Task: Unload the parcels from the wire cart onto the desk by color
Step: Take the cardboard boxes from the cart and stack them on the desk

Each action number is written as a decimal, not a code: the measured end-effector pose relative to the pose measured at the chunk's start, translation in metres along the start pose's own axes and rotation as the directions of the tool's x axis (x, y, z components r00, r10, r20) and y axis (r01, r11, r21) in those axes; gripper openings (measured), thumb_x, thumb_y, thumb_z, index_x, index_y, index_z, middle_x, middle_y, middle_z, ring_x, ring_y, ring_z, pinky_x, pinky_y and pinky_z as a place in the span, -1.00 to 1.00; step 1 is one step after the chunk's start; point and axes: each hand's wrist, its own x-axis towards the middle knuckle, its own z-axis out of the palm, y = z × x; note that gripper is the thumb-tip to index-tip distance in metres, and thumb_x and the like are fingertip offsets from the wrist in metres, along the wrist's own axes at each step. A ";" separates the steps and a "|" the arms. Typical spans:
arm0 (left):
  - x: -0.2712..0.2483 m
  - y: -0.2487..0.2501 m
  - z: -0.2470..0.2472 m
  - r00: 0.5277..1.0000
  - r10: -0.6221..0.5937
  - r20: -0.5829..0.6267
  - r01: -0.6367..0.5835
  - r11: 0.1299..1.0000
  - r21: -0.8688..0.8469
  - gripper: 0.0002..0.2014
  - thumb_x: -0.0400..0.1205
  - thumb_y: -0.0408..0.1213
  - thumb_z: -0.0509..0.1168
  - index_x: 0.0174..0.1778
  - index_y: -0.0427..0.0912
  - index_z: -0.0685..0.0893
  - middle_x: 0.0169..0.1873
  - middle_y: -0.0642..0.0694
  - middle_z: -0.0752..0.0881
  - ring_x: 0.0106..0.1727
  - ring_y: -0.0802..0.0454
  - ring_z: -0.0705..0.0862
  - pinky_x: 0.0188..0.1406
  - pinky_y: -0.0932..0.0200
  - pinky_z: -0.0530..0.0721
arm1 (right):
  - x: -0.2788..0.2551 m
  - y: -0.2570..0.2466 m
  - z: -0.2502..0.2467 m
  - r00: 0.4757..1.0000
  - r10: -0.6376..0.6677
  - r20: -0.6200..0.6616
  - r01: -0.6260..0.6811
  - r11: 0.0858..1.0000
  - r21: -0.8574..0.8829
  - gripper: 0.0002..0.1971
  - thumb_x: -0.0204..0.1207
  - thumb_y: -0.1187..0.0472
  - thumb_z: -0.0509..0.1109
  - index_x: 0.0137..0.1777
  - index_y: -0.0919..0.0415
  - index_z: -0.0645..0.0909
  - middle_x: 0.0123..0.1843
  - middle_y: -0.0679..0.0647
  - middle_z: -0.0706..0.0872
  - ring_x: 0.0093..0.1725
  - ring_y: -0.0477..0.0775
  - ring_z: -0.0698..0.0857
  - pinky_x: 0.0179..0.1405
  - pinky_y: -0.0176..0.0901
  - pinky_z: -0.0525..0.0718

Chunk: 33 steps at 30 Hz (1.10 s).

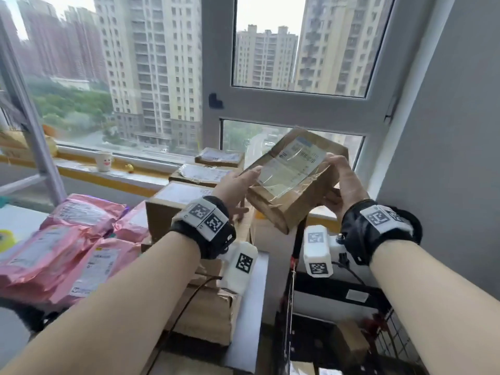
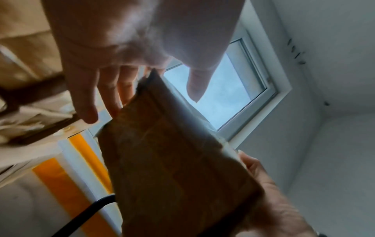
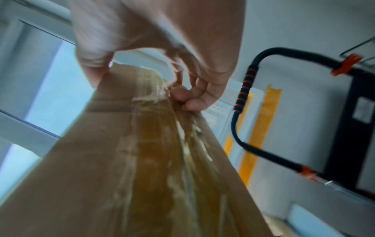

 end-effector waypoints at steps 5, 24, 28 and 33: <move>-0.018 0.029 -0.062 0.997 0.080 -0.013 -0.081 0.996 -0.049 -0.56 0.61 0.18 0.19 0.19 -0.09 0.55 0.12 -0.11 0.58 0.26 -0.18 0.58 0.11 -0.11 0.69 | -0.018 -0.012 0.070 1.000 0.013 0.025 -0.017 0.988 0.153 -0.08 -0.09 -0.26 0.57 0.32 0.11 0.52 -0.03 0.13 0.74 -0.29 0.03 0.73 -0.36 -0.20 0.72; 0.030 0.050 -0.193 0.967 0.109 -0.232 -0.171 0.949 -0.266 -0.75 0.58 -0.05 0.30 0.14 0.00 0.55 0.26 -0.17 0.52 0.15 -0.09 0.61 -0.11 0.06 0.71 | 0.010 -0.020 0.208 0.970 0.007 0.241 0.006 0.999 -0.054 -0.34 0.19 -0.24 0.56 0.19 0.16 0.57 -0.03 0.17 0.73 -0.15 0.11 0.78 -0.20 -0.13 0.77; 0.066 0.052 -0.189 0.982 0.107 -0.157 -0.135 0.974 -0.182 -0.92 0.62 -0.17 0.26 -0.07 -0.08 0.53 -0.22 -0.05 0.57 -0.21 0.06 0.58 -0.26 0.21 0.60 | 0.029 -0.018 0.201 0.979 0.005 0.206 0.033 0.983 -0.181 -0.36 0.25 -0.30 0.48 0.19 0.13 0.58 0.07 0.17 0.71 -0.12 0.12 0.79 -0.14 -0.08 0.79; 0.117 0.069 -0.200 0.979 0.200 -0.033 -0.202 0.972 -0.119 -0.94 0.65 -0.21 0.21 -0.04 -0.08 0.56 -0.16 -0.06 0.60 -0.13 0.03 0.58 -0.13 0.18 0.55 | 0.053 -0.026 0.209 0.995 -0.025 0.097 0.048 0.967 -0.251 -0.41 0.25 -0.41 0.34 -0.03 0.12 0.63 -0.05 0.11 0.76 -0.10 0.08 0.72 0.08 0.02 0.72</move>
